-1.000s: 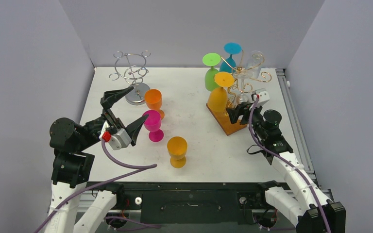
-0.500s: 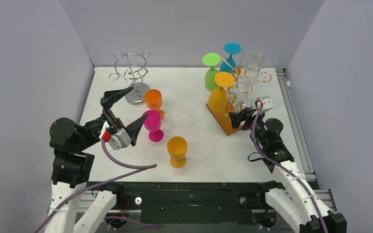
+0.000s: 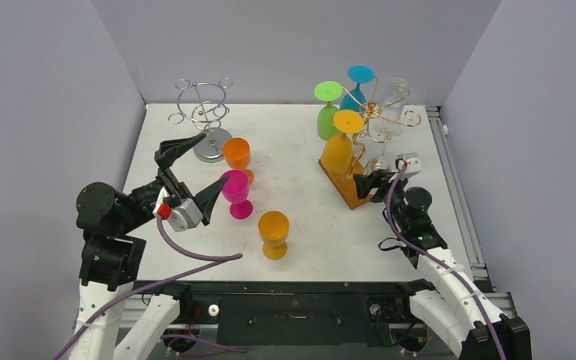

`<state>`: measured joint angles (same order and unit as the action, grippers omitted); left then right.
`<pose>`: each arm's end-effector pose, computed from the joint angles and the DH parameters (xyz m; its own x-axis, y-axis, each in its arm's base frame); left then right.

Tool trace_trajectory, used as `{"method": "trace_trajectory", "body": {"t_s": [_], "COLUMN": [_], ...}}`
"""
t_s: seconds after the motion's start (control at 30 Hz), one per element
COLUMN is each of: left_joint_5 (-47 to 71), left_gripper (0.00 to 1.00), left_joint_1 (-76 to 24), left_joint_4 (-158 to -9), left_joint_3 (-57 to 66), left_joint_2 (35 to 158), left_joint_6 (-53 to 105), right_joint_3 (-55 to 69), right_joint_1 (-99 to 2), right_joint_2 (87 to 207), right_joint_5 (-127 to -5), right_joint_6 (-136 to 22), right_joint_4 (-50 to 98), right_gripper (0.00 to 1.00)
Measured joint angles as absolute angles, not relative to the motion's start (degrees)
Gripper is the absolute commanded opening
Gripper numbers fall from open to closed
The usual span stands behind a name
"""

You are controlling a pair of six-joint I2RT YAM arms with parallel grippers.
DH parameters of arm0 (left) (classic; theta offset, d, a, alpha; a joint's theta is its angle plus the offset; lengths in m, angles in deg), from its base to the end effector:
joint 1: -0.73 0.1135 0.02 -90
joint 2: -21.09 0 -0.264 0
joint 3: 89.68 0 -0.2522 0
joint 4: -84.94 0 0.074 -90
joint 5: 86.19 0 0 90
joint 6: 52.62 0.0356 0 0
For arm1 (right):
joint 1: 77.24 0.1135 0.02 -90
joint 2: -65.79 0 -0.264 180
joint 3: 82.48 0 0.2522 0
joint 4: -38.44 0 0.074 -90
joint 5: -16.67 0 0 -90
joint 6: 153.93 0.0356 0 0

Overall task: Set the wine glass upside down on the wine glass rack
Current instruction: Turn the wine glass upside down at the wine rack.

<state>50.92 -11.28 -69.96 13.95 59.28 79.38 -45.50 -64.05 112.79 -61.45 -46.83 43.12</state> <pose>0.0987 -0.0477 0.4548 0.7263 0.3111 -0.6129 0.4759 0.4159 0.7750 0.1898 0.0520 0.2526 -0.2109 0.2461 -0.9460 -0.3775 0.8722 0.3111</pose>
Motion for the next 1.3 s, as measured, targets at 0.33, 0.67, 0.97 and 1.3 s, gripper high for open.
{"method": "trace_trajectory", "body": {"t_s": [0.33, 0.67, 0.97, 1.3], "left_joint_5": [50.92, 50.95, 50.95, 50.51], "left_gripper": [0.96, 0.96, 0.96, 0.96], "left_joint_1": [-11.28, -11.28, -11.28, -11.28], "left_joint_4": [-69.96, -69.96, -69.88, -69.29], "left_joint_3": [13.95, 13.95, 13.95, 13.89], "left_joint_2": [59.28, 59.30, 59.52, 60.86], "left_joint_6": [79.38, 79.36, 78.05, 73.94], "right_joint_3": [-46.04, -46.04, -48.84, -44.51], "right_joint_1": [-62.74, -61.51, -60.12, -52.71], "right_joint_2": [115.92, 116.49, 111.37, 102.02], "right_joint_5": [-64.33, -65.89, -66.59, -66.43], "right_joint_6": [-46.39, -44.86, -40.18, -39.26], "right_joint_4": [46.42, 45.04, 41.48, 23.58], "right_gripper": [0.70, 0.72, 0.73, 0.73]}}
